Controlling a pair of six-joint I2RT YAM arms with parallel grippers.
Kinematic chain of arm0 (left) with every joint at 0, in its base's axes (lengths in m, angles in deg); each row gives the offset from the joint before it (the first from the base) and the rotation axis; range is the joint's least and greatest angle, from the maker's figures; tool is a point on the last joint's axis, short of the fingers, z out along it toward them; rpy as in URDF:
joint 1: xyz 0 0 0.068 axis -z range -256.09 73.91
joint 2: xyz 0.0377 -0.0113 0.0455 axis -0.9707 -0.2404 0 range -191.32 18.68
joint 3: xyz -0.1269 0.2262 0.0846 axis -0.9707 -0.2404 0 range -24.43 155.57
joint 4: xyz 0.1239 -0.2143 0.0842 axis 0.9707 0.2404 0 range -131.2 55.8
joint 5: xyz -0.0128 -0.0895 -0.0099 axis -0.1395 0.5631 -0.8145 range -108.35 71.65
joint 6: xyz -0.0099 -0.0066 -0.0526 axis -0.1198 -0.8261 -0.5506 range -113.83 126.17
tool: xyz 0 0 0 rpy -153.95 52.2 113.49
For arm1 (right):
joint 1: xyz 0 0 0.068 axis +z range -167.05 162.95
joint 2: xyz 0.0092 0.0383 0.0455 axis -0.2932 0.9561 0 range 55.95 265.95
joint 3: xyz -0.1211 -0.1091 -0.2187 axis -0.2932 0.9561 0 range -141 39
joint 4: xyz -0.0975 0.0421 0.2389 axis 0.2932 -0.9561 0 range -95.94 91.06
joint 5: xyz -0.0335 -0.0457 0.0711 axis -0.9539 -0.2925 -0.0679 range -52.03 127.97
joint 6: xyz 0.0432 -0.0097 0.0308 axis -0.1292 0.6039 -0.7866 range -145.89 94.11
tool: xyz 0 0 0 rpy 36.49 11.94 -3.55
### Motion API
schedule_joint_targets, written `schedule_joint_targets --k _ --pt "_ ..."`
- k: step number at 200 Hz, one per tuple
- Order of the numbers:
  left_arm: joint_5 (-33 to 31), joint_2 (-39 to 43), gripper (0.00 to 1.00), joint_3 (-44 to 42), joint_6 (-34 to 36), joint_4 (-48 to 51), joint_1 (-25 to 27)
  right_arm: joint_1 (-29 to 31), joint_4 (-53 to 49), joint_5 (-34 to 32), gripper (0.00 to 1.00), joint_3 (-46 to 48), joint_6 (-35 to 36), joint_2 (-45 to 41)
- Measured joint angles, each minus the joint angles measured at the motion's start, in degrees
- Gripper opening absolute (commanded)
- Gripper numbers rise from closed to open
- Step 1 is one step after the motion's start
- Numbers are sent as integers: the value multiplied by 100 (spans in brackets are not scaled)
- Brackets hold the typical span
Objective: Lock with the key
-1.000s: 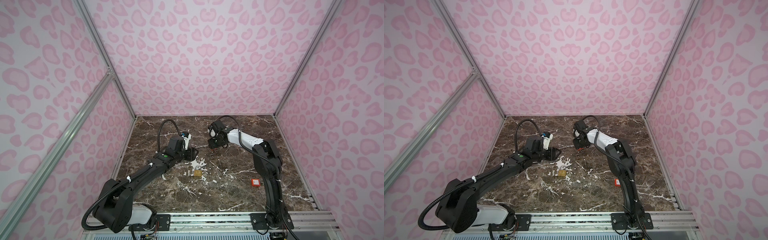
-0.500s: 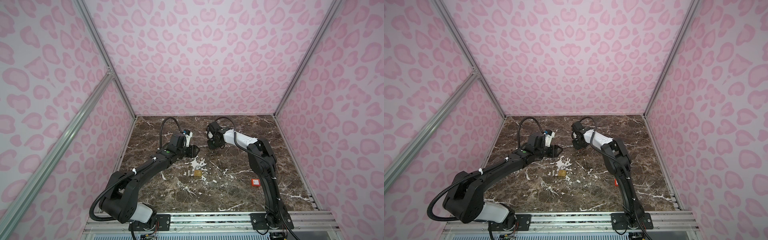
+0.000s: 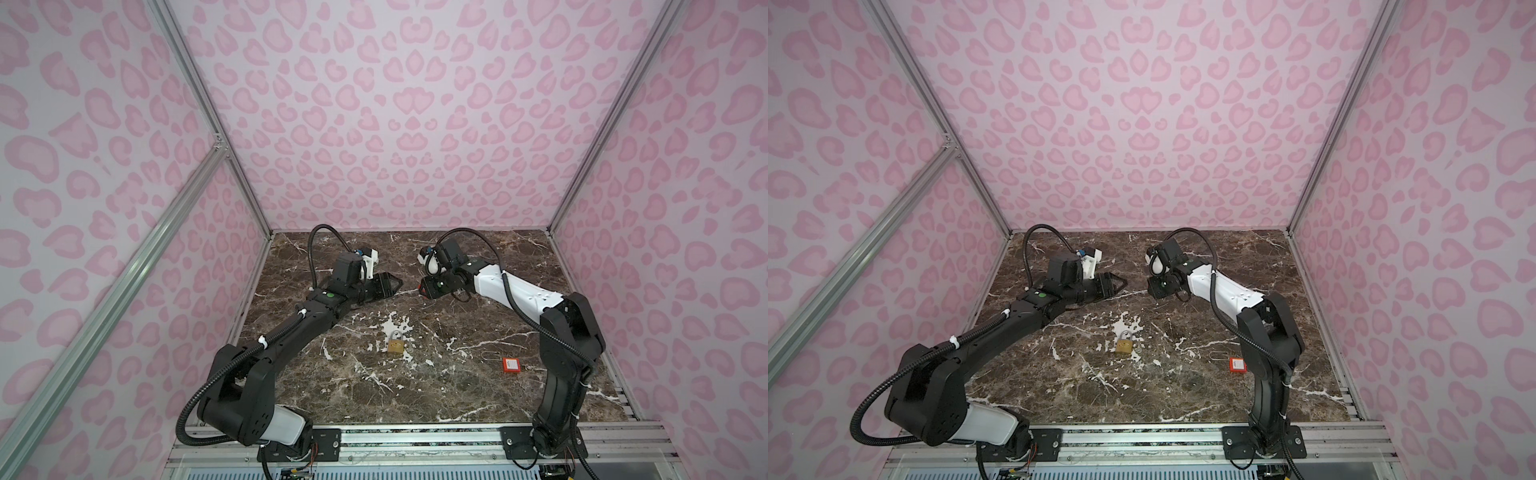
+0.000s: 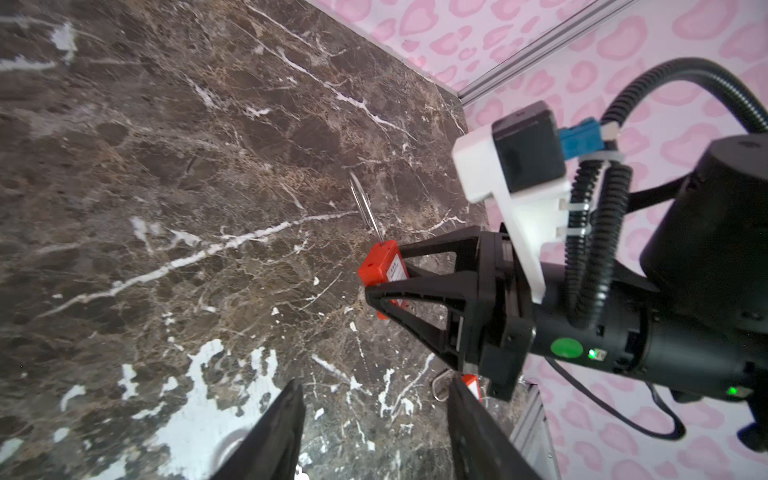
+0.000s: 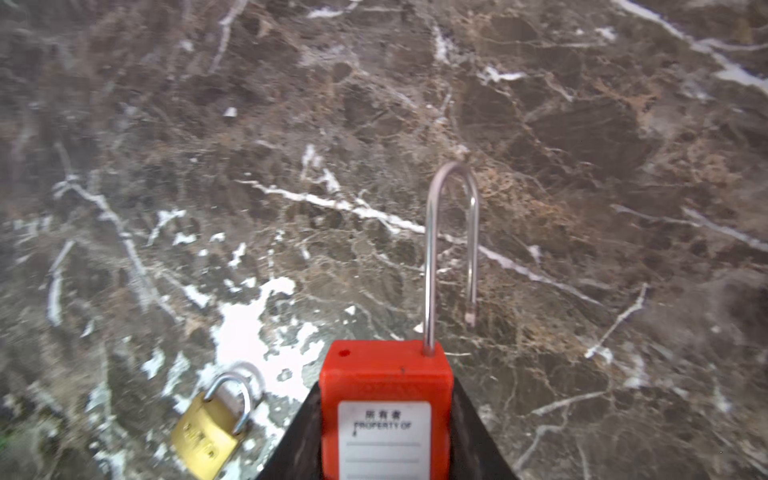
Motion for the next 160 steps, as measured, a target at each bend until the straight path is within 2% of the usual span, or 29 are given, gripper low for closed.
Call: schedule_joint_targets --k 60,97,160 --pt "518 20 55 83 -457 13 -214 310 -4 658 32 -551 59 -293" --pt "743 122 54 85 -605 46 -304 498 -144 566 32 -994 142 -208" --pt "977 129 52 190 -754 125 -326 573 -337 444 33 -1019 273 -210"
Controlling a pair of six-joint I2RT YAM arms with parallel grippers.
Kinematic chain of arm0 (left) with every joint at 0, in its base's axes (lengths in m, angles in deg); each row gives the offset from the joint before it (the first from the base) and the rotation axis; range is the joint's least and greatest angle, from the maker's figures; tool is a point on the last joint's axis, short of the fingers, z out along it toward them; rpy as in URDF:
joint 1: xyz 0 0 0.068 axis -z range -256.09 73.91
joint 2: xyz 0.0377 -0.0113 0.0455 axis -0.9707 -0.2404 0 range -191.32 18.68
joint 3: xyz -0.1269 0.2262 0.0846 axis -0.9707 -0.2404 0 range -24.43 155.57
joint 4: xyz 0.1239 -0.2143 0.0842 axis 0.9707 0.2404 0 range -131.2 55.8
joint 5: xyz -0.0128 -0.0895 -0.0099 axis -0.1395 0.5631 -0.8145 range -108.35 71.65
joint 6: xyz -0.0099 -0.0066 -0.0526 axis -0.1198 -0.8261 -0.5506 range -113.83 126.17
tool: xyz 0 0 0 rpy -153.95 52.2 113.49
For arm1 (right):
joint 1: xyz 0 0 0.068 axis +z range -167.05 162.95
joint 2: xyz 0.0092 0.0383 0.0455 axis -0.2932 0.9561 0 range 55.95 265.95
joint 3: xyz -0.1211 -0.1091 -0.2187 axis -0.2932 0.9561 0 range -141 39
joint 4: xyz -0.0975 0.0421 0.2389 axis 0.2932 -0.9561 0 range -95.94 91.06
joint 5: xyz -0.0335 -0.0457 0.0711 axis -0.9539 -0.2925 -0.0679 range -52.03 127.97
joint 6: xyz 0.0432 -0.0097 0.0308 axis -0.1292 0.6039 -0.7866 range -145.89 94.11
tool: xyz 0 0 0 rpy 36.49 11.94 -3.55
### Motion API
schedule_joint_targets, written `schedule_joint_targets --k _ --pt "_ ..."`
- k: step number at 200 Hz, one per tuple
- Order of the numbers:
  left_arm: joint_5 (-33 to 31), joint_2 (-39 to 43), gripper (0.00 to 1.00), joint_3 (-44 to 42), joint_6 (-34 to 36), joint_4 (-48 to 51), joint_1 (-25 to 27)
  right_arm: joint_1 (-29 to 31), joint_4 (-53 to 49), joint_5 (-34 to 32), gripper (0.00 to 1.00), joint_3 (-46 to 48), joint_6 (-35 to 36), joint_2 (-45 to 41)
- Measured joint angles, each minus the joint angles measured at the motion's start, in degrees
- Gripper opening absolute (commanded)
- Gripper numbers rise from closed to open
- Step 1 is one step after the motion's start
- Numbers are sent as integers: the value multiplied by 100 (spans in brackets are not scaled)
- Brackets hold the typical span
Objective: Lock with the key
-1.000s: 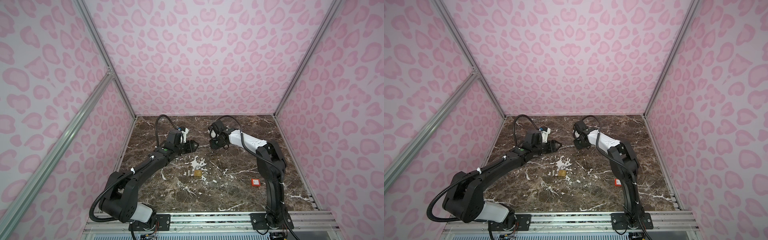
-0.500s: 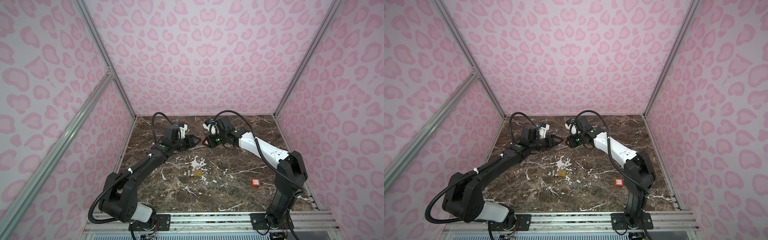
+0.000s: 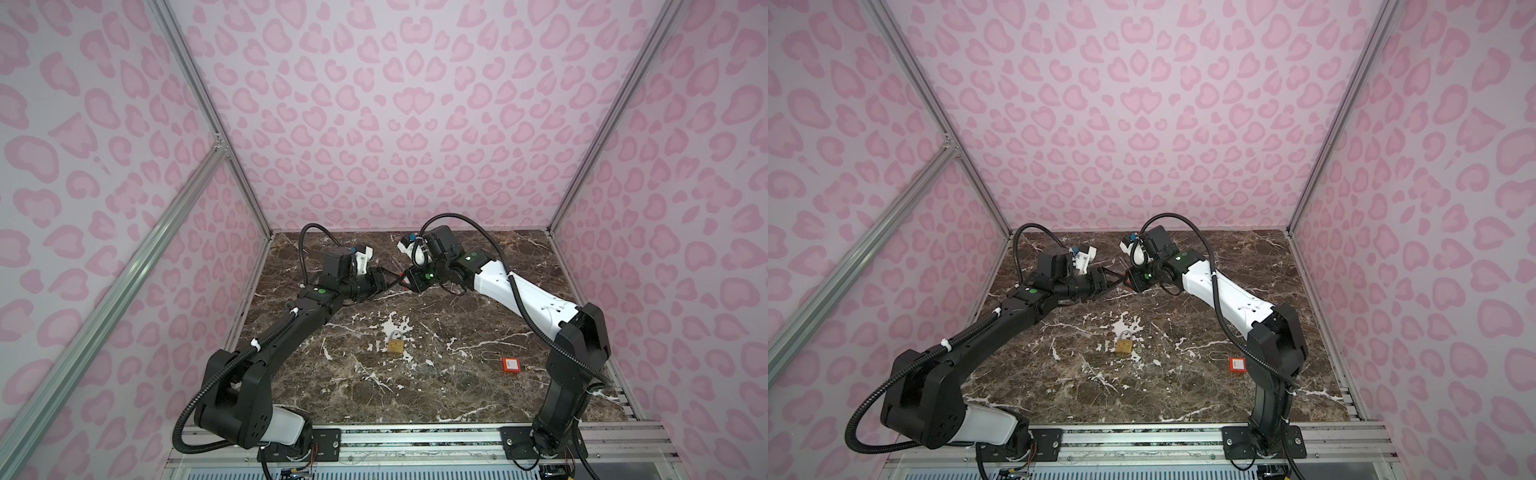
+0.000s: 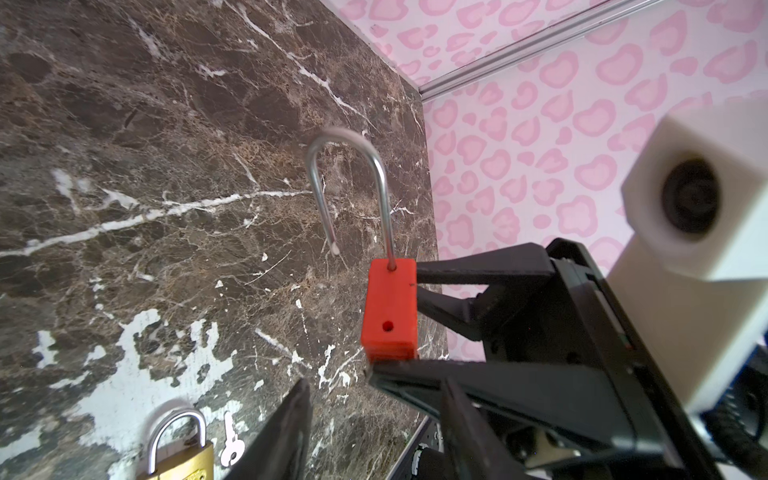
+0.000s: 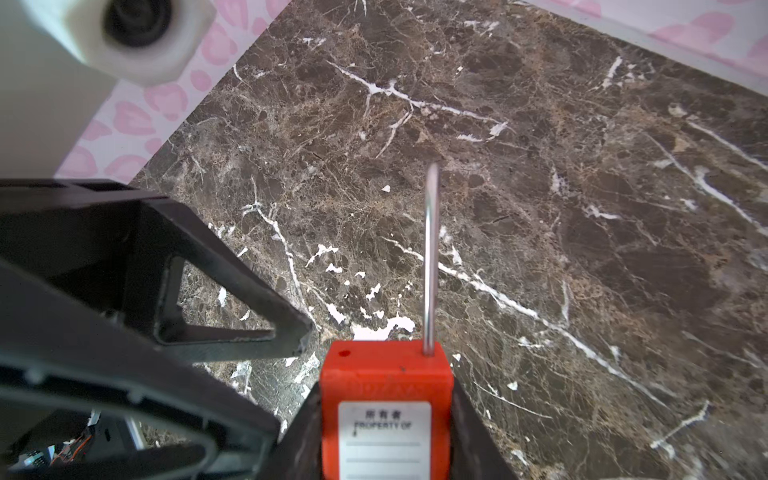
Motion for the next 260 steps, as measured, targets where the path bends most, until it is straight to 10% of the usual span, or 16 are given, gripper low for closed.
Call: schedule_joint_targets --k 113,260 --pt "24 79 52 225 -144 -101 -42 175 203 157 33 249 140 -291" --pt "212 -31 25 170 -33 -13 -42 234 249 365 32 164 876 -299"
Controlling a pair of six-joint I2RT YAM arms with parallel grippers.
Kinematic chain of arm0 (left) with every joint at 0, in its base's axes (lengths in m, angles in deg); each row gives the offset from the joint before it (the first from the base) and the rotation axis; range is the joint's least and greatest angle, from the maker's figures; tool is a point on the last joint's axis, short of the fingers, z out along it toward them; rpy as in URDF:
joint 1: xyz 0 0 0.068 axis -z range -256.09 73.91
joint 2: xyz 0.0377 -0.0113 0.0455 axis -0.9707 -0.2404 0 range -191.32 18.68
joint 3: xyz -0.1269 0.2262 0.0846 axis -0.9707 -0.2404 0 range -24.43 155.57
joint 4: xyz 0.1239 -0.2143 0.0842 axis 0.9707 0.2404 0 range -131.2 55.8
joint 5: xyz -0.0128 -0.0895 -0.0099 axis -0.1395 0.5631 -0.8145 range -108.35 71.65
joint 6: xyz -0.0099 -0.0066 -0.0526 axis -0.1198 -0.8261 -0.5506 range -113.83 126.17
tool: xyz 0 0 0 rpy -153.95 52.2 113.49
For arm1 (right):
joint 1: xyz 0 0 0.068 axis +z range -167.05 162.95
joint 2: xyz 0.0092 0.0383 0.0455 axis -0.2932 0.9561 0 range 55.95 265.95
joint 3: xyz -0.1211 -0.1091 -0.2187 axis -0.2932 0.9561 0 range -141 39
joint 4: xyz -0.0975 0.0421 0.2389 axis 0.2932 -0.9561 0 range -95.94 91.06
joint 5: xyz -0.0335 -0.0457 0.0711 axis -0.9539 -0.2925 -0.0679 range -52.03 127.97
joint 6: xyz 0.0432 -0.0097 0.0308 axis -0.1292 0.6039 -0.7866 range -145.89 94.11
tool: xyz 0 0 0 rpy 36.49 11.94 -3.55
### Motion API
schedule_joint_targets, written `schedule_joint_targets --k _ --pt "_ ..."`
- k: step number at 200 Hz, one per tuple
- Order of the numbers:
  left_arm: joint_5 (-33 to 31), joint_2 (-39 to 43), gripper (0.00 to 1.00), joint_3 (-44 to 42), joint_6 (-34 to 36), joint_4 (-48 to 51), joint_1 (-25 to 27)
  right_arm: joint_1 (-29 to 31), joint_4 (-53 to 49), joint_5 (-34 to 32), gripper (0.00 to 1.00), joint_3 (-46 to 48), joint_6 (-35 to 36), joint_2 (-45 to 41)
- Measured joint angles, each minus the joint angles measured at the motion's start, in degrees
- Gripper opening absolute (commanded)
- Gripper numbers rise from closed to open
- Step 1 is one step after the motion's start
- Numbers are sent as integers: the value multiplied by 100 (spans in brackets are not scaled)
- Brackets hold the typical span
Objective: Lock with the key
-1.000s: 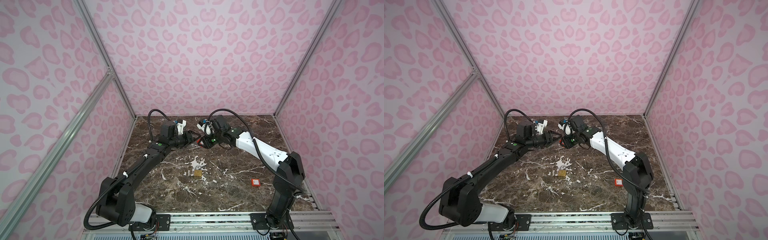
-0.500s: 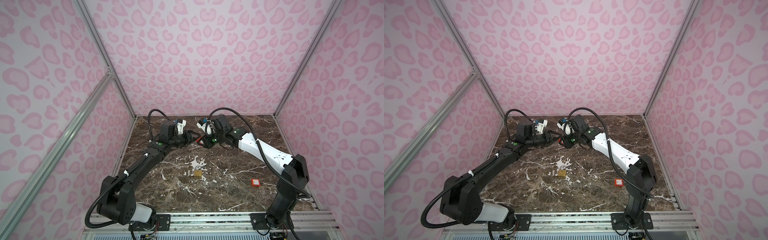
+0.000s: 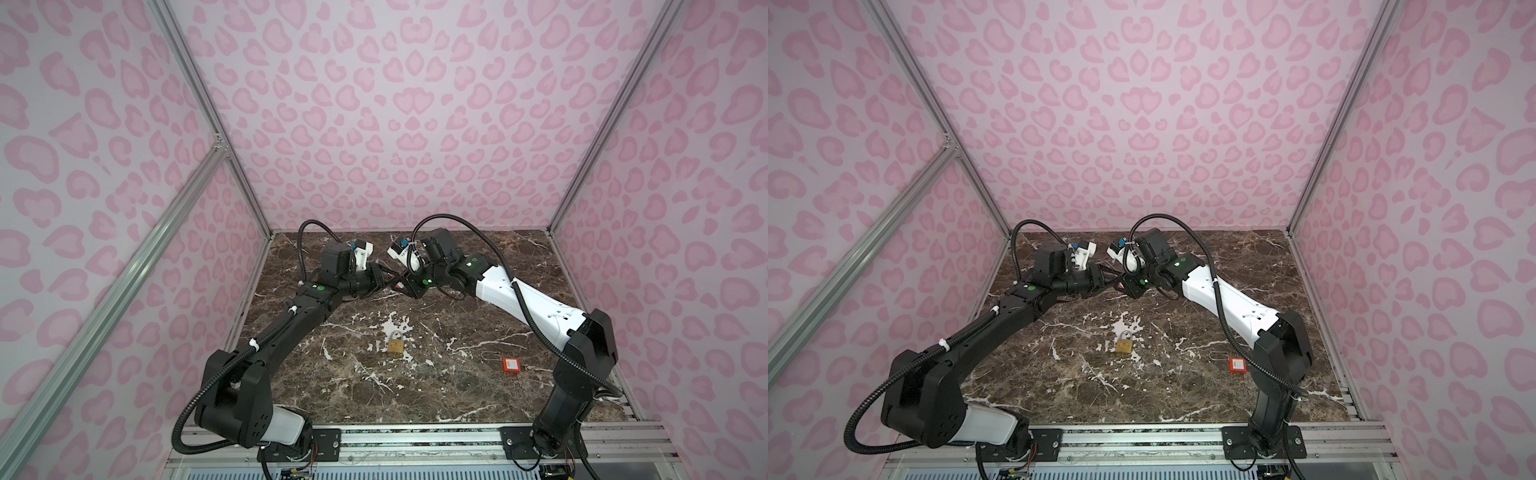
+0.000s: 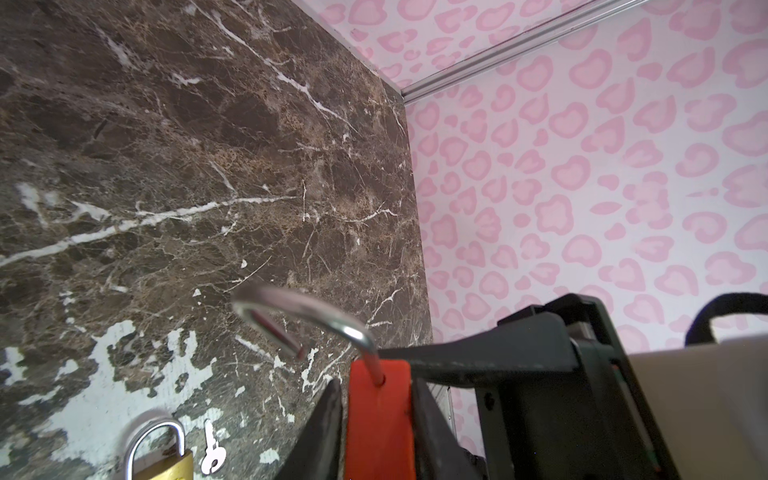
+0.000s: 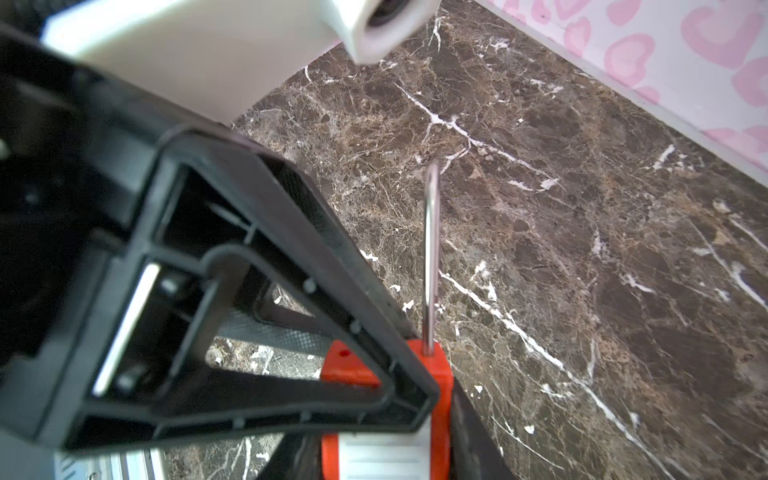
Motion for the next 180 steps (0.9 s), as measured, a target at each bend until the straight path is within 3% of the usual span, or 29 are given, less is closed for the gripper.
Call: schedule_joint_targets --k 18,36,73,117,143,180 --pt "26 -4 22 0 0 -11 0 2 -76 31 35 -35 70 4" --pt "24 -4 19 -2 -2 -15 0 2 -103 33 52 -44 129 4" --pt "-101 7 14 -17 37 66 0 2 79 120 68 184 208 -264" --pt "-389 234 14 -20 7 -26 -11 -417 673 350 71 1115 -238 -953" --pt "-699 474 14 -133 -179 -424 -24 -988 1777 890 71 1965 -1335 -1394" --pt "-1067 645 14 -457 -632 -1368 -33 -1558 4354 1530 69 2979 -3995 -1523"
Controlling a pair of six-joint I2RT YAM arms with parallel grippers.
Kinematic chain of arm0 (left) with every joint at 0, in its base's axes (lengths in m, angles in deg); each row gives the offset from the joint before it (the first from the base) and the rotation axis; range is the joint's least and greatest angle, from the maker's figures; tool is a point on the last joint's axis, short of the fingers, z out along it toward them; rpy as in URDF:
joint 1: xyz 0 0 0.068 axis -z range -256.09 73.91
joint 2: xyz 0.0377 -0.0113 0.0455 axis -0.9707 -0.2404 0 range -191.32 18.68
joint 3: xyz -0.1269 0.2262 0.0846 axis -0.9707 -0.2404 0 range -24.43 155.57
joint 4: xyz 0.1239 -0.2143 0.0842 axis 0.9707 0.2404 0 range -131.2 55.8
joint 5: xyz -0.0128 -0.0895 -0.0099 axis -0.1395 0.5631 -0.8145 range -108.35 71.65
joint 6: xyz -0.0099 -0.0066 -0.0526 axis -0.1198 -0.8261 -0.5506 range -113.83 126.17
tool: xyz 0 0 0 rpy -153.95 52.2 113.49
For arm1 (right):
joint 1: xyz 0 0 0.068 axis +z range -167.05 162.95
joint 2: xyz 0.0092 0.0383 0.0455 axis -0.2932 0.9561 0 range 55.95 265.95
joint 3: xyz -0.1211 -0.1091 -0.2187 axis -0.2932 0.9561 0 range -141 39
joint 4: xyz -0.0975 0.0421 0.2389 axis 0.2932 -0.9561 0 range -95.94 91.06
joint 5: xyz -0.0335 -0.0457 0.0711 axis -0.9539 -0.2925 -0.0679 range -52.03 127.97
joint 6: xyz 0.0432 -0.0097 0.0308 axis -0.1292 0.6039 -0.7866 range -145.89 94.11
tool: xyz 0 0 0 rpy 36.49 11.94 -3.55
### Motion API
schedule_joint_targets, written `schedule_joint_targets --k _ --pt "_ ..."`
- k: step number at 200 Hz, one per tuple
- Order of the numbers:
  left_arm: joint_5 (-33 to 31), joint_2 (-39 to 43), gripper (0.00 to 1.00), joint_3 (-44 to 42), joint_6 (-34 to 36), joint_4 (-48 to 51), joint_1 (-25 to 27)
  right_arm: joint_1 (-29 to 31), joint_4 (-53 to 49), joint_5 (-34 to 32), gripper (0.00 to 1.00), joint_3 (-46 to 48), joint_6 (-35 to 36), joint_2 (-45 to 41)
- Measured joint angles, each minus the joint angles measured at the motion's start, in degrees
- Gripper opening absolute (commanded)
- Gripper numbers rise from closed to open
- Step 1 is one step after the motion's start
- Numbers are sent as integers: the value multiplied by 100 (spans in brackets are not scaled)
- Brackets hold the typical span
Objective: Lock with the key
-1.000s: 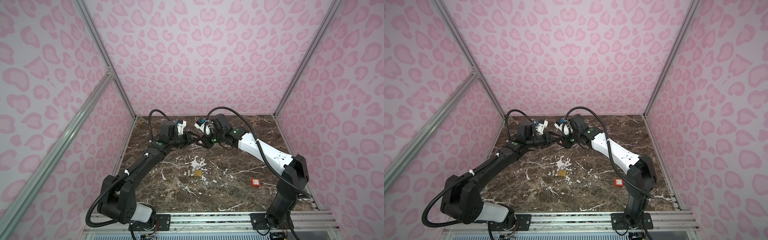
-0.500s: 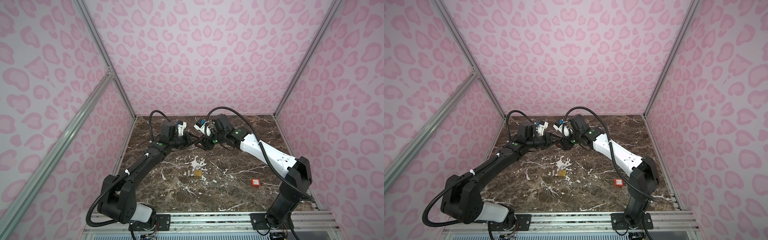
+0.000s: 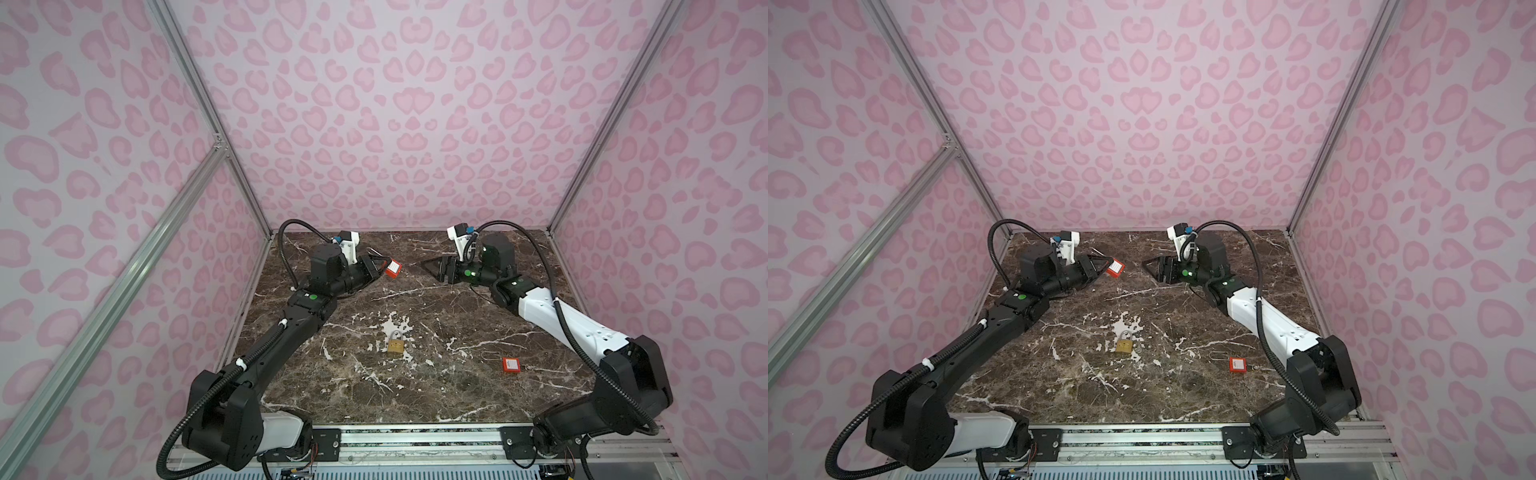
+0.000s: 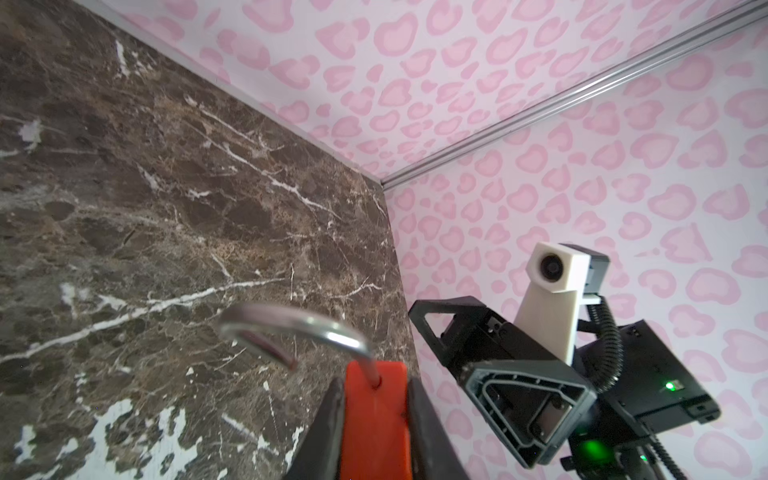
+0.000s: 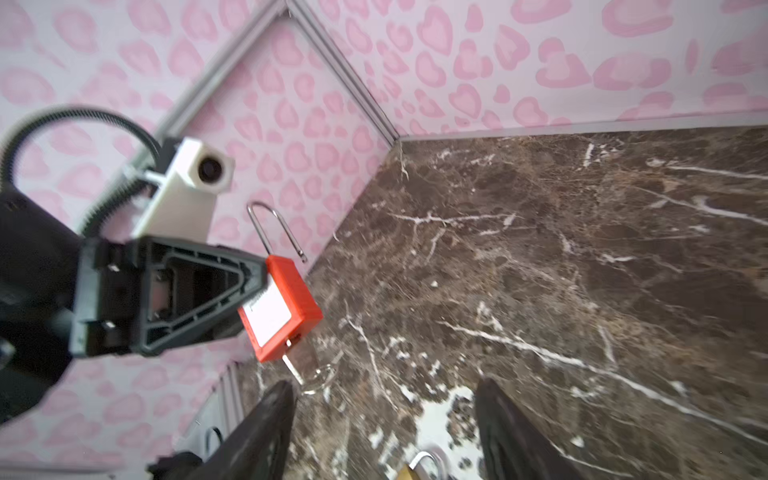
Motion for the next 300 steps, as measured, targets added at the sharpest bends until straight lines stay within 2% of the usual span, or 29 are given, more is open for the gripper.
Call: schedule_joint_targets --k 48,65,87,155,208,238,254,270,281,286,300 --pt "-127 -157 14 -398 -754 -1475 -4 22 3021 201 68 299 -2627 691" --pt "-122 -223 14 -398 -907 -1845 -4 48 3626 155 67 323 -3254 973" --pt "-101 -245 14 -396 -1032 -2162 -4 153 3971 52 67 238 -3663 1226" --pt "-98 -367 14 -422 -1305 -2739 -4 675 4266 55 63 -79 -3897 1493" --pt "24 -466 14 -444 -1475 -2953 -4 809 4306 57 47 -293 -3987 1703" --pt "59 -466 14 -481 -1475 -2953 -4 817 4312 61 34 -352 -4030 1751" --pt "63 -466 19 -496 -1497 -2962 -4 817 4317 59 24 -352 -4081 1788" --pt "72 -466 30 -503 -1449 -2986 -15 817 4336 66 17 -356 -4273 1805" --pt "70 -459 35 -503 -1434 -2992 -15 817 4402 66 16 -358 -4308 1805" --pt "68 -455 41 -503 -1436 -2983 -11 817 4413 81 15 -358 -4258 1805" --pt "81 -439 46 -503 -1438 -2949 -15 817 4409 79 14 -358 -4260 1825"
